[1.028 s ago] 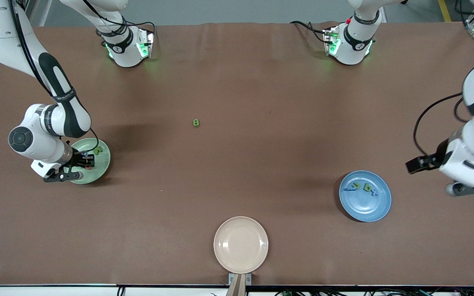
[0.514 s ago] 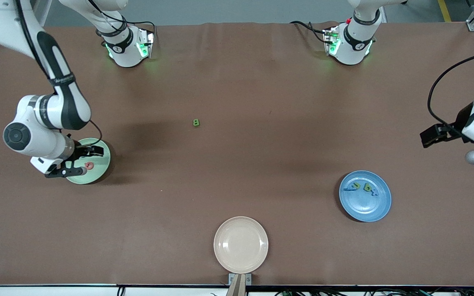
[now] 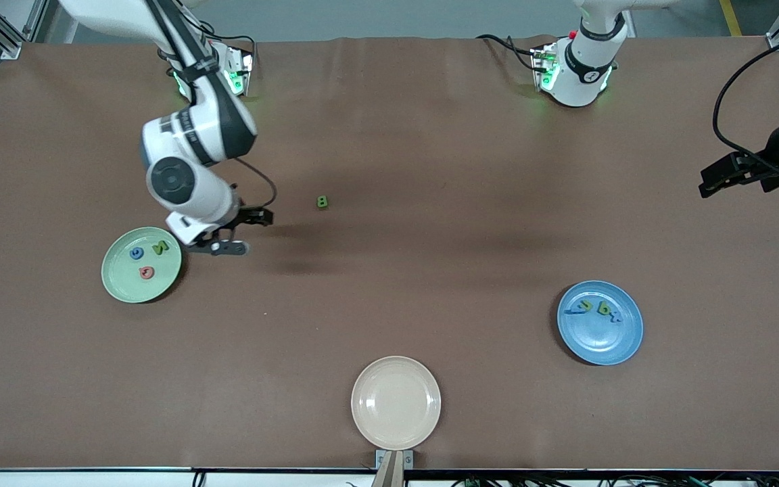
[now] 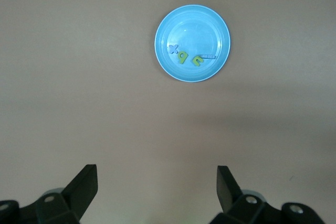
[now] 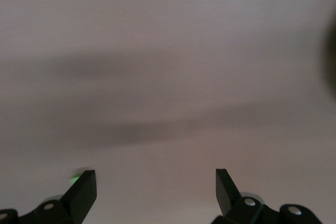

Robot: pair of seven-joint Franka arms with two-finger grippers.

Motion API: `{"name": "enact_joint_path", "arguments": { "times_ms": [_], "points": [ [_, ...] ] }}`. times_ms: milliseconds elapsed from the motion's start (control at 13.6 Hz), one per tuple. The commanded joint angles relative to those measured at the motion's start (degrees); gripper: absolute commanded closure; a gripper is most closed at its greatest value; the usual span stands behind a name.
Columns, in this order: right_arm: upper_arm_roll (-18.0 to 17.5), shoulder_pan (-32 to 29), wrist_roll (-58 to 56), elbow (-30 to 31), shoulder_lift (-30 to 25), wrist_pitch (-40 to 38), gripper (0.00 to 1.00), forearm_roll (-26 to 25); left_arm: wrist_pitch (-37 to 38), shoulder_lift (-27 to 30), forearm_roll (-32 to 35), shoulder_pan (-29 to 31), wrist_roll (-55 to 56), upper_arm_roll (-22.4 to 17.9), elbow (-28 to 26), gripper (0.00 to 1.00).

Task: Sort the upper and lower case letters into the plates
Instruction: 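Grasp the green B with the right gripper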

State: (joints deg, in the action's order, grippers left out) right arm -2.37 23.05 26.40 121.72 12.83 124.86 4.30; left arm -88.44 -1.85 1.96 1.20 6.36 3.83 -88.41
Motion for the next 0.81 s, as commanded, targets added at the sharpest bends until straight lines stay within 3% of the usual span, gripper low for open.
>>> {"name": "enact_joint_path", "arguments": {
  "times_ms": [0, 367, 514, 735],
  "points": [
    [0.8, 7.7, 3.5, 2.5, 2.3, 8.6, 0.0, 1.4, -0.4, 1.8, -1.2, -0.5, -1.1, -0.7, -1.8, 0.0],
    [0.9, 16.7, -3.3, 5.2, 9.4, 21.5, 0.0, 1.0, -0.4, 1.9, -2.0, -0.9, -1.1, -0.5, -1.6, 0.0],
    [0.9, 16.0, -11.5, 6.8, 9.5, 22.0, 0.0, 1.0, -0.4, 1.8, -2.1, -1.0, -1.0, -0.4, -1.6, 0.0],
    [0.9, 15.6, -12.4, 9.0, 9.3, 22.8, 0.0, 1.0, -0.8, 1.7, -2.0, -0.9, -1.0, 0.6, -1.5, 0.0]
  ]
}}
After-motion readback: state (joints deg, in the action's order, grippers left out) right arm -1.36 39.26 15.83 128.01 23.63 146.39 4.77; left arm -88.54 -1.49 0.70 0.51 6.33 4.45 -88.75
